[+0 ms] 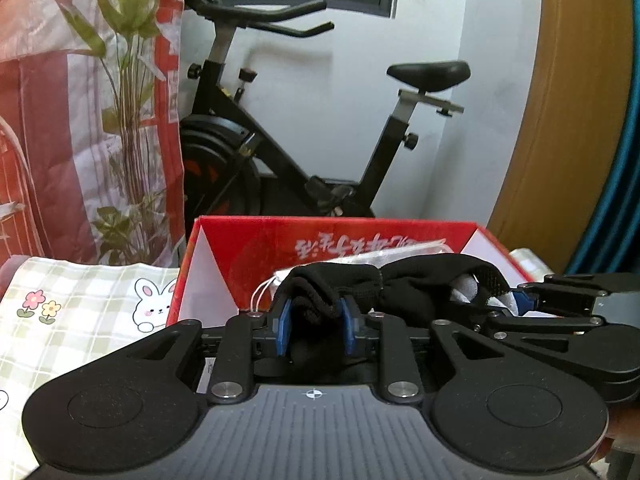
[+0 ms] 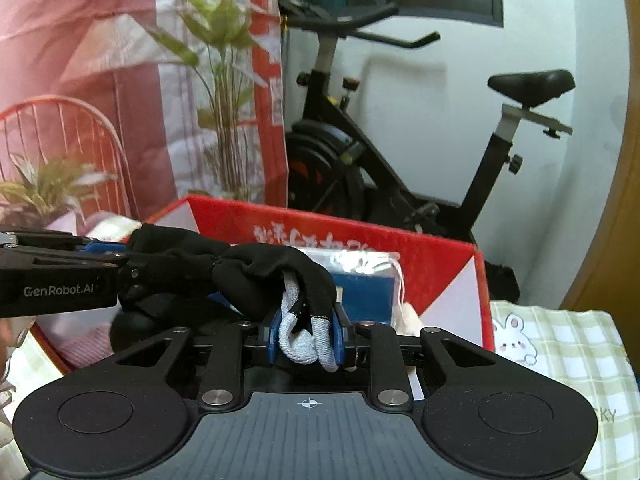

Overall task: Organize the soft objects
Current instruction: 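Lift the glove with both tools and carry it over the red box, then open both tools to drop the glove into the red box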

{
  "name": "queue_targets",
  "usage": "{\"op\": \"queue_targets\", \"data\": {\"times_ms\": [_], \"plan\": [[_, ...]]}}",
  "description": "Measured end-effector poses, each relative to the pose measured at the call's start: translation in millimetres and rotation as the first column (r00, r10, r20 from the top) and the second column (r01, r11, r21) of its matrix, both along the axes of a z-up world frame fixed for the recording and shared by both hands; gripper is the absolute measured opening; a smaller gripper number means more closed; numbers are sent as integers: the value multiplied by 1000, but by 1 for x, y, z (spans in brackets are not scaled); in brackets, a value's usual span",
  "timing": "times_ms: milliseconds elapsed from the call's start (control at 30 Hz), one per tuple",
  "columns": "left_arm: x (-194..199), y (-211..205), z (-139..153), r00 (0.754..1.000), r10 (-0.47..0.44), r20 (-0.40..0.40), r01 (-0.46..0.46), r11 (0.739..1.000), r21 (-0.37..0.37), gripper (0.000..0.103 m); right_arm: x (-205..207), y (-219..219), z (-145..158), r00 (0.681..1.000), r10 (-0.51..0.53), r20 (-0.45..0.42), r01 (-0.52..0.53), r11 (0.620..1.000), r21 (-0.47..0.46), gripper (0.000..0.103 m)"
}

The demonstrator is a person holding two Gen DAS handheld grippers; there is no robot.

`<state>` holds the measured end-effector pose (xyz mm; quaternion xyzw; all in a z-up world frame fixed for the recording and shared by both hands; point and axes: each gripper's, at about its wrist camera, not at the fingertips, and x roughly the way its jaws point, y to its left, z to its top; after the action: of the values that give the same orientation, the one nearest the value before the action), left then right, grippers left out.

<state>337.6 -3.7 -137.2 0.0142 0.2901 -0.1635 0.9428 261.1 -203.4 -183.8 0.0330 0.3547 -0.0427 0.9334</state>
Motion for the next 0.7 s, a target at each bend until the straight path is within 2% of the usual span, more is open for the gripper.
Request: {"op": "queue_targets", "data": {"times_ms": [33, 67, 100, 167, 200, 267, 300, 367, 467, 567, 700], "plan": [[1, 0, -1, 1000, -2, -1, 2, 1000, 6, 36, 1, 0, -2, 1000, 0, -15, 0, 1000, -17, 27], [0, 0, -1, 1000, -10, 8, 10, 1000, 11, 47, 0, 2, -3, 1000, 5, -23, -6, 999, -52, 32], [-3, 2, -1, 999, -21, 30, 21, 1000, 18, 60, -1, 3, -3, 1000, 7, -17, -9, 996, -86, 32], [-7, 5, 1, 997, -23, 69, 20, 999, 38, 75, -3, 1, -2, 1000, 10, -5, -11, 993, -113, 38], [-8, 6, 2, 997, -16, 79, 12, 999, 44, 79, -5, -1, -1, 1000, 0, -4, 0, 994, -112, 44], [-13, 9, 7, 997, -6, 81, 3, 999, 41, 85, -12, -7, 4, 1000, -16, 18, 17, 994, -106, 63], [-16, 11, 10, 997, -1, 81, -2, 999, 36, 88, -18, -8, 6, 999, -21, 42, 25, 995, -100, 67], [-24, 13, 15, 997, 8, 82, -10, 1000, 30, 96, -28, -14, 10, 996, -30, 83, 36, 997, -73, 86], [-40, 11, 21, 995, 11, 98, -17, 998, 61, 100, -48, -22, 15, 990, -25, 137, 30, 999, -30, 101], [-59, 9, 25, 995, 8, 97, -18, 995, 98, 103, -71, -31, 22, 981, -30, 190, 22, 999, 40, 103], [-82, 12, 26, 998, 0, 67, -4, 998, 68, 103, -100, -38, 27, 978, -51, 201, 34, 996, 89, 103]]}}
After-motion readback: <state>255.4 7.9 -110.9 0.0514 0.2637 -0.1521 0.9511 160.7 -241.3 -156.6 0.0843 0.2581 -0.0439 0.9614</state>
